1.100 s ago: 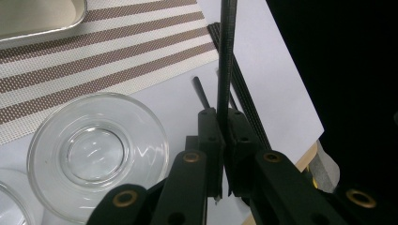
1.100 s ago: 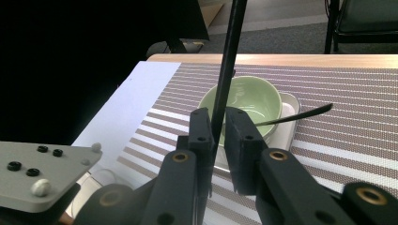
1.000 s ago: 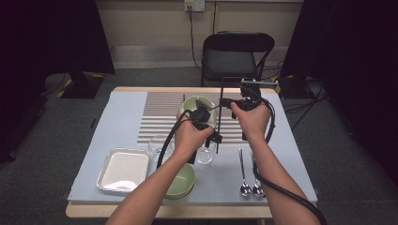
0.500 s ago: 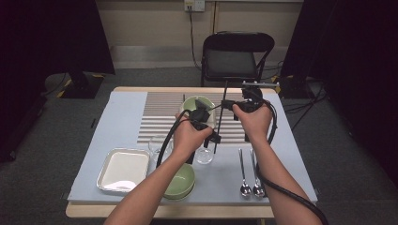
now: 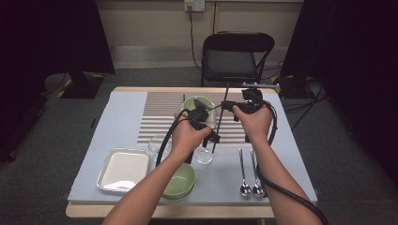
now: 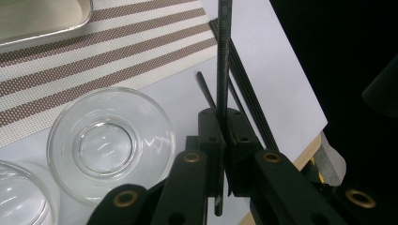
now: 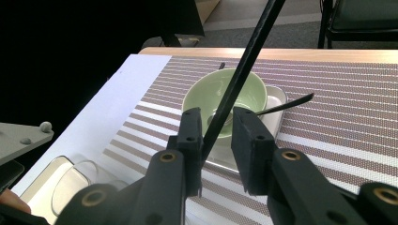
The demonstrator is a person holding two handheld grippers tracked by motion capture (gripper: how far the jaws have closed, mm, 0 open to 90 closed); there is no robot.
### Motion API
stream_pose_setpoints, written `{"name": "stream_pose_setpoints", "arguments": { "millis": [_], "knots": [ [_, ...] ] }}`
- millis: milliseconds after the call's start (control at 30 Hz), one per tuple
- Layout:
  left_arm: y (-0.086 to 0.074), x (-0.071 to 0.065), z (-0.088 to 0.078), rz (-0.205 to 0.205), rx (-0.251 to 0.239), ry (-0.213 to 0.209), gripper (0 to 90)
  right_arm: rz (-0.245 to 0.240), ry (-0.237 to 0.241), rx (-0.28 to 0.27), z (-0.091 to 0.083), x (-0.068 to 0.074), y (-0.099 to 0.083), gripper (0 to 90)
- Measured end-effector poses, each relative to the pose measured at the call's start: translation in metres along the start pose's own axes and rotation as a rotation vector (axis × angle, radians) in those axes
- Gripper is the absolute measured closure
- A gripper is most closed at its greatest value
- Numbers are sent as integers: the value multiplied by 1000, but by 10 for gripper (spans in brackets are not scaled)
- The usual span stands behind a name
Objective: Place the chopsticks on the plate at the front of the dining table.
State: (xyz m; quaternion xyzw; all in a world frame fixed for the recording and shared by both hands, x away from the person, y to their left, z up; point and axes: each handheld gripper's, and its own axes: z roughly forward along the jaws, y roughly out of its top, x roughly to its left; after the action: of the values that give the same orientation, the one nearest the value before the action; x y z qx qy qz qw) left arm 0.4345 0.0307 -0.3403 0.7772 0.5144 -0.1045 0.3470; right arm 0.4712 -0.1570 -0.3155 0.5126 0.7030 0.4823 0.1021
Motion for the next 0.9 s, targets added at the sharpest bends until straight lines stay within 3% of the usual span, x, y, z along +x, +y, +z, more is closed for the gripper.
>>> {"name": "stream_pose_setpoints", "arguments": {
  "millis": [300, 333, 600, 700, 767, 833, 900],
  "knots": [
    [0, 1, -1, 12, 3, -6, 870, 0, -7, 2, 0, -3, -2, 717],
    [1, 2, -2, 27, 13, -4, 869, 2, -9, 1, 0, -4, -3, 712],
    [0, 1, -1, 13, 2, -2, 869, -1, -17, -5, 0, -8, -4, 676],
    [1, 3, -2, 31, 14, -2, 869, 0, -21, -10, -1, -8, -4, 660],
    [0, 1, -1, 10, -1, -2, 869, 2, -22, -15, -1, -10, -5, 649],
    [1, 3, -2, 31, 16, -2, 869, 5, -21, -14, -1, -11, -5, 646],
    [1, 2, 0, 10, 3, -3, 869, 2, -25, -14, -1, -11, -6, 638]
  ]
}}
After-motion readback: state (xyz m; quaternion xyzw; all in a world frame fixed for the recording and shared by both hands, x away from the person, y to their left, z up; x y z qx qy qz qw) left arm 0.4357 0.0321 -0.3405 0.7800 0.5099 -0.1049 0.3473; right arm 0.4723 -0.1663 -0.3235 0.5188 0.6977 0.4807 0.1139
